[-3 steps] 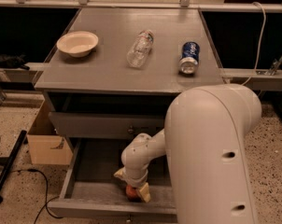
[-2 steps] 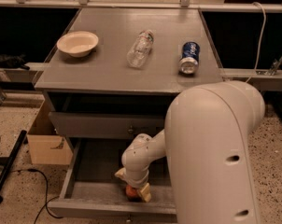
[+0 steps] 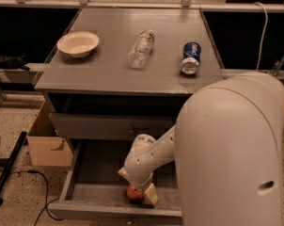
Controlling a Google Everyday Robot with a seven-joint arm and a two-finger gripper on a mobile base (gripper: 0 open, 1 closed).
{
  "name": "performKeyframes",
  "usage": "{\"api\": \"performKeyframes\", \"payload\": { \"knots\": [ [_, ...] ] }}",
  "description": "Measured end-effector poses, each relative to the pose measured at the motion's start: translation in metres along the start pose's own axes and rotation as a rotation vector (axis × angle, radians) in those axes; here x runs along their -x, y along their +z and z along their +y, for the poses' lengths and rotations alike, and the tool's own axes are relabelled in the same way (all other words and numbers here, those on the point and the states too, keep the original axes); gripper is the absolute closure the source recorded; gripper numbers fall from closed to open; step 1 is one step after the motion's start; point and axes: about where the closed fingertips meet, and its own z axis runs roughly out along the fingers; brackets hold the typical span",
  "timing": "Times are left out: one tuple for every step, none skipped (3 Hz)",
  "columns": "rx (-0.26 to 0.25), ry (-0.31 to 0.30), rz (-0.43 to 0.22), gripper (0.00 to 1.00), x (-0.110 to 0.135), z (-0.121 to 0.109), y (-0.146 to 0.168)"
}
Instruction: Place apple into middle drawer
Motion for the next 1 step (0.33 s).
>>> {"api": "performKeyframes", "payload": {
  "knots": [
    [0.0,0.0,0.0,0.0,0.0,0.0,0.0]
  ]
}}
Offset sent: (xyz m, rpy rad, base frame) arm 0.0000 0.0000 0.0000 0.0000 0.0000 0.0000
